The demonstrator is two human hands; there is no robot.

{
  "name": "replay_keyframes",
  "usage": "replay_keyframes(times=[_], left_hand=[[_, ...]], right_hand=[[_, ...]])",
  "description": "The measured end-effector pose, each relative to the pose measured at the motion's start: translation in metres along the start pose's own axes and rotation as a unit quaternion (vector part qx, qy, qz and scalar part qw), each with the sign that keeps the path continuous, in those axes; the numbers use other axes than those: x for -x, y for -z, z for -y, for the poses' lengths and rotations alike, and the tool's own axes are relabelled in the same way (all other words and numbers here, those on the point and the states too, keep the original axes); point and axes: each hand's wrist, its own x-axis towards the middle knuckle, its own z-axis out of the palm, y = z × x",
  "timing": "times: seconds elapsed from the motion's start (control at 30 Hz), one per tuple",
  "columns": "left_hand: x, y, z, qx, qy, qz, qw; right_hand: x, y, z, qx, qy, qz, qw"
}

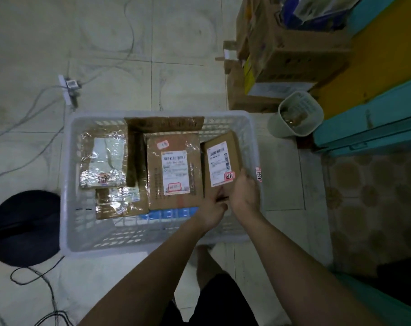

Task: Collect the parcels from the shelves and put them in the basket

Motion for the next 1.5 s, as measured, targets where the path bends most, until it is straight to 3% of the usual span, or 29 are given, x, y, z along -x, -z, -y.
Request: replay_keyframes(times=[0.2, 0.37, 0.6, 0.8, 0.97, 1.17, 1.27, 1.43, 1.5], left_hand=[[-0.029, -0.015, 0.015, -0.195, -0.018, -0.021, 0.98], [-0.046, -0.021, 0.036, -0.319, -0.052, -0.044, 0.945], [-0.016, -0.022, 0.029, -0.169, -0.068, -0.132, 0.974], [0.013, -0.01, -0.027, -0.085, -0.127, -0.178, 0.972], [0.04, 0.003, -0.041, -0.056, -0.111, -0.182, 0.975], [0.088, 0.059, -0.05, -0.028, -0.03, -0.238, 0.97], [0.102, 0.089, -0.045, -0.098, -0.024, -0.226, 0.969], [0.091, 0.123, -0.022, -0.213, -0.001, -0.196, 0.957], [0.084, 0.133, -0.009, -0.251, -0.027, -0.183, 0.95]], right_hand=[[-0.021, -0.023, 0.001, 0.078, 0.013, 0.028, 0.997], [-0.021, -0.023, -0.002, 0.065, 0.019, 0.015, 0.998], [0.009, -0.006, 0.004, 0.045, 0.097, -0.037, 0.994], [0.033, 0.036, 0.022, 0.005, 0.12, -0.078, 0.99], [0.045, 0.063, 0.014, -0.115, 0.103, -0.102, 0.983], [0.08, 0.053, 0.014, -0.385, -0.047, 0.006, 0.922], [0.087, 0.029, 0.036, -0.4, -0.049, 0.071, 0.912], [0.074, -0.01, 0.074, -0.387, -0.056, 0.11, 0.914], [0.074, -0.015, 0.089, -0.366, -0.05, 0.163, 0.915]])
